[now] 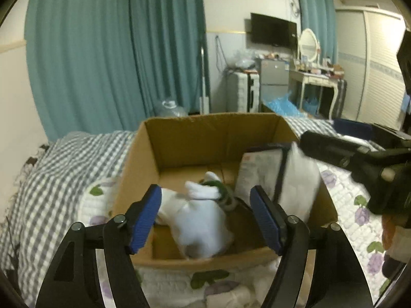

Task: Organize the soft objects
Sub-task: 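Carry both items to the cardboard box and open both tools to drop them, then grasp the cream lace bra with the right tool while the left tool grasps the blue tissue pack, then carry both items over the box and open both tools to release them, then grasp the white cloth with the right tool while the left tool grasps the white socks, then carry both items into the box and open both tools, then grasp the white plush toy with the left tool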

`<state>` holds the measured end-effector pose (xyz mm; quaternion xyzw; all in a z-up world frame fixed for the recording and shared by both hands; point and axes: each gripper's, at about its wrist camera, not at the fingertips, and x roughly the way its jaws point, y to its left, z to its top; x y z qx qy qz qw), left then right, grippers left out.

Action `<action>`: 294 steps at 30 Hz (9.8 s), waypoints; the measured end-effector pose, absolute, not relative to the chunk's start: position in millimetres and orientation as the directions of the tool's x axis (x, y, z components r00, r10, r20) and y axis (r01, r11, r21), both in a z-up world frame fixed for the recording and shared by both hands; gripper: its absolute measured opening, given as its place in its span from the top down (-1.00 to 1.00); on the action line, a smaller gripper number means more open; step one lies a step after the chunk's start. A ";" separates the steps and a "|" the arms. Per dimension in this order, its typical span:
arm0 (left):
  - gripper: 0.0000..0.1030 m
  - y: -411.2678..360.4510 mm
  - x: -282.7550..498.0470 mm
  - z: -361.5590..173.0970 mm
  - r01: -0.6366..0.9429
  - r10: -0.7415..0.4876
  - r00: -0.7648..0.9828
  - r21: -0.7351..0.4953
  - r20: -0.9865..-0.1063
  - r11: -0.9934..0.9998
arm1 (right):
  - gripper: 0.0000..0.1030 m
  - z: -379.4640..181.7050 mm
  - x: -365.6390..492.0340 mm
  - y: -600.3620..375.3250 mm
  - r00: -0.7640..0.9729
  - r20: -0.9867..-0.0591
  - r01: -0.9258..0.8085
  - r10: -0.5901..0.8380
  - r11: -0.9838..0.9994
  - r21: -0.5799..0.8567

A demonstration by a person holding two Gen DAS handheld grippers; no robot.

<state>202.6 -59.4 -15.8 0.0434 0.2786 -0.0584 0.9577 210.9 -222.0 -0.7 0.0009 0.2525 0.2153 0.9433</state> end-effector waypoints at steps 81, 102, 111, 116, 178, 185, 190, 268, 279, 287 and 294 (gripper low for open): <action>-0.01 -45.9 57.8 -4.6 0.056 -0.076 0.786 -0.052 -0.613 0.997 | 0.45 20.5 87.0 -211.3 0.756 -0.537 -0.435 0.373 0.900 0.013; -0.01 -17.0 240.4 1.2 0.056 -0.020 0.807 0.044 -0.590 0.997 | 0.45 5.3 264.5 -148.5 0.703 -0.575 -0.483 0.418 0.875 0.045; -0.20 -31.8 248.1 -27.7 0.128 -0.046 0.789 0.090 -0.613 0.988 | -0.40 -20.0 271.6 -158.4 0.719 -0.544 -0.462 0.433 0.882 0.091; -0.45 -29.6 232.9 -14.6 0.104 -0.052 0.822 0.059 -0.567 0.993 | -0.55 6.8 242.7 -188.5 0.776 -0.483 -0.415 0.406 0.905 0.095; -0.66 -72.4 133.1 -129.9 0.048 -0.017 0.694 0.023 -0.720 0.999 | 0.39 -94.8 138.1 -227.0 0.592 -0.724 -0.342 0.354 0.924 0.172; -0.65 -73.6 163.4 -141.5 0.015 0.017 0.692 0.038 -0.722 0.999 | 0.39 -109.5 147.4 -223.6 0.570 -0.730 -0.336 0.377 0.918 0.212; -0.62 -71.9 166.9 -148.7 0.019 0.019 0.691 0.044 -0.723 0.999 | 0.39 -111.6 150.6 -225.1 0.566 -0.727 -0.326 0.388 0.916 0.234; -0.39 -15.9 273.3 -22.7 0.049 0.017 0.849 0.110 -0.528 0.993 | -0.45 16.5 286.4 -164.9 0.686 -0.538 -0.505 0.490 0.853 0.133; -0.53 -15.2 181.7 83.5 0.015 0.024 0.925 0.100 -0.378 0.995 | -0.87 149.9 168.4 -203.3 0.854 -0.388 -0.383 0.345 0.924 -0.021; -0.67 -7.7 85.1 145.9 -0.036 0.065 0.970 0.126 -0.235 0.991 | -0.98 219.9 53.0 -224.4 0.930 -0.240 -0.301 0.279 0.952 -0.061; -0.67 6.0 25.4 142.1 -0.009 0.026 0.978 0.083 -0.205 0.997 | -0.99 201.3 -2.7 -233.2 0.923 -0.231 -0.313 0.309 0.950 0.020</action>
